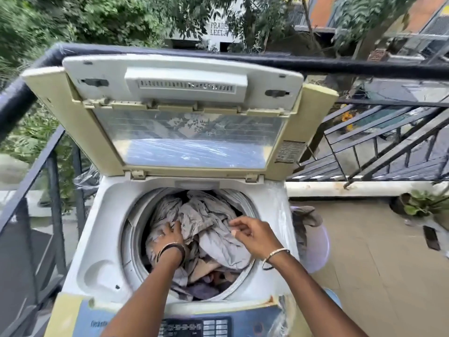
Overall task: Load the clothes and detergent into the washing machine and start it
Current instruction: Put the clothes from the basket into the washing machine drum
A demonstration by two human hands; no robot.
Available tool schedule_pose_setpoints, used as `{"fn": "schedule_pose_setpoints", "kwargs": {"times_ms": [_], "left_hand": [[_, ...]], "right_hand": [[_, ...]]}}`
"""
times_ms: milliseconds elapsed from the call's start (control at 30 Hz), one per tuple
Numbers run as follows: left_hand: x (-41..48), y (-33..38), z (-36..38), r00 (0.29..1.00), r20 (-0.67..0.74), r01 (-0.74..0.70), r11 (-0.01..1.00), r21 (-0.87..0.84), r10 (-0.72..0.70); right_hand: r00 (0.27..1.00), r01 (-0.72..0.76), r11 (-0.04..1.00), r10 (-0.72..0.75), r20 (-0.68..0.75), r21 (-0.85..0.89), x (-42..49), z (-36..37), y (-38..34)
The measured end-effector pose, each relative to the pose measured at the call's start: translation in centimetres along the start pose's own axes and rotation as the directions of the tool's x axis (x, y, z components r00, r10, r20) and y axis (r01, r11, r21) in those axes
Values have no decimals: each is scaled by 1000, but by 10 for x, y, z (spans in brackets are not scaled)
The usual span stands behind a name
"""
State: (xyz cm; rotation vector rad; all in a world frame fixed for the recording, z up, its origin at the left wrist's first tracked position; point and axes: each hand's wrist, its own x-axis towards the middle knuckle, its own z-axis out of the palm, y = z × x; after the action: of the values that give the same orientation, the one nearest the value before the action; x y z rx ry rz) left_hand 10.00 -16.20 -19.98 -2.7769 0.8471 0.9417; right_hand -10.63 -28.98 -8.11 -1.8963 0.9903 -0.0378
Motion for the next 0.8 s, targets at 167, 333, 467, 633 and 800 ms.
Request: {"fn": "schedule_pose_setpoints", "kwargs": {"times_ms": [167, 333, 467, 633, 800], "left_hand": [[-47, 37, -8, 996, -88, -41, 933, -358, 9], [-122, 109, -11, 935, -338, -302, 742, -599, 108], [-187, 192, -6, 777, -601, -548, 670, -500, 188], [-238, 290, 29, 702, -626, -684, 569, -456, 341], [-251, 349, 65, 756, -445, -650, 629, -426, 480]], "right_hand": [[989, 73, 994, -62, -132, 78, -23, -40, 13], [967, 79, 970, -19, -255, 230, -57, -87, 50], [963, 50, 956, 31, -266, 291, -86, -127, 98], [950, -71, 944, 163, -266, 323, -127, -183, 171], [918, -185, 936, 274, -288, 301, -153, -233, 228]]}}
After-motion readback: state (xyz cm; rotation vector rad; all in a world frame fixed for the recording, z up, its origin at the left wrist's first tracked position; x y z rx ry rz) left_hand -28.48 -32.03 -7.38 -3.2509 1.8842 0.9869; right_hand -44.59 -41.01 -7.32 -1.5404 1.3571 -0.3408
